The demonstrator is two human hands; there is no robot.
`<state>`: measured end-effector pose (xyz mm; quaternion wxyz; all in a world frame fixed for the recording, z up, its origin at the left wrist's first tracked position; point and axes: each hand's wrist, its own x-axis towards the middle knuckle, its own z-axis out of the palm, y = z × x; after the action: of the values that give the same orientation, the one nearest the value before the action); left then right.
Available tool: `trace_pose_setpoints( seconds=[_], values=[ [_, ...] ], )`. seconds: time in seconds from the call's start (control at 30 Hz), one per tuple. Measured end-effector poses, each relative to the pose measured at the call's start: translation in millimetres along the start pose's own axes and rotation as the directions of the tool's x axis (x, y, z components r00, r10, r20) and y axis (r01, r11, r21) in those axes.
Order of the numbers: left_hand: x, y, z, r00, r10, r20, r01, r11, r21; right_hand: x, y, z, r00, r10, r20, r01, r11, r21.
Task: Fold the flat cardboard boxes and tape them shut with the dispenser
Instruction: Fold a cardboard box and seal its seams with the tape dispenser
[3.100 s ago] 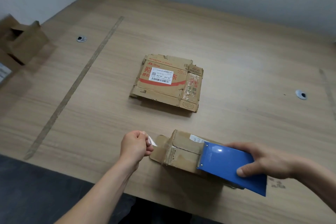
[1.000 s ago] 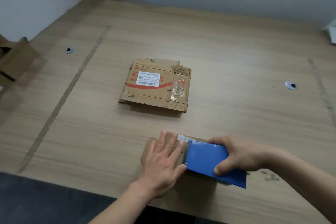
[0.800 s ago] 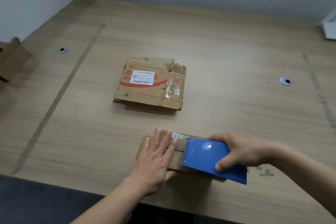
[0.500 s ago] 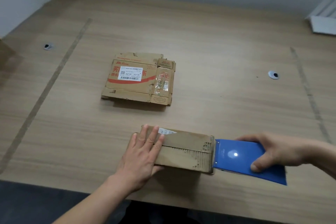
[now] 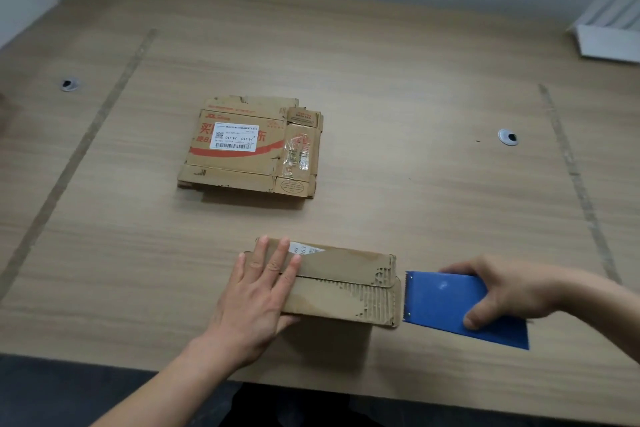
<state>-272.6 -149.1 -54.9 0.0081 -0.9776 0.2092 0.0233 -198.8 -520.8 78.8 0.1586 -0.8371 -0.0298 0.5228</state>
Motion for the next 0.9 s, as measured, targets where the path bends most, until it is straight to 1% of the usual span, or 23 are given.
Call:
trace_pose_setpoints(
  seconds=[0.13,0.23,0.27,0.37,0.6,0.7,0.77,0.83,0.9],
  values=[
    [1.1,0.4,0.0,1.000,-0.009,0.000,0.009,0.999,-0.030,10.1,-14.9,0.9,1.000,0.029,-0.002,-0.029,0.997,-0.067],
    [0.9,-0.2,0.7,1.000,-0.012,-0.003,0.012,0.999,-0.048,20.3,-27.0,2.8,0.990,0.130,-0.045,-0.136,0.976,-0.169],
    [1.1,-0.2,0.7,1.000,-0.013,0.004,0.013,0.999,-0.048,24.3,-28.4,5.3,0.984,0.169,-0.064,-0.177,0.968,-0.176],
    [1.3,-1.1,1.0,0.999,-0.026,0.030,0.028,0.998,-0.053,35.7,-27.1,16.0,0.976,0.209,-0.059,-0.216,0.966,-0.141],
    [0.4,-0.5,-0.8,0.996,-0.025,0.084,0.031,0.997,-0.075,35.4,-14.9,27.8,0.971,0.208,-0.119,-0.213,0.976,-0.035],
    [0.8,1.0,-0.4,0.997,-0.041,0.066,0.046,0.996,-0.081,31.9,-14.0,27.3,0.968,0.219,-0.127,-0.221,0.975,-0.003],
    [0.4,5.2,-0.7,0.994,-0.070,0.080,0.078,0.991,-0.107,27.7,-14.6,25.0,0.964,0.228,-0.135,-0.227,0.974,0.024],
    [0.1,12.7,-3.1,0.984,-0.115,0.135,0.132,0.984,-0.123,23.2,-14.0,22.0,0.959,0.231,-0.162,-0.226,0.973,0.049],
    [4.1,25.1,-14.7,0.960,-0.186,0.210,0.214,0.969,-0.124,18.6,-12.2,18.2,0.951,0.237,-0.200,-0.226,0.971,0.074]
  ],
)
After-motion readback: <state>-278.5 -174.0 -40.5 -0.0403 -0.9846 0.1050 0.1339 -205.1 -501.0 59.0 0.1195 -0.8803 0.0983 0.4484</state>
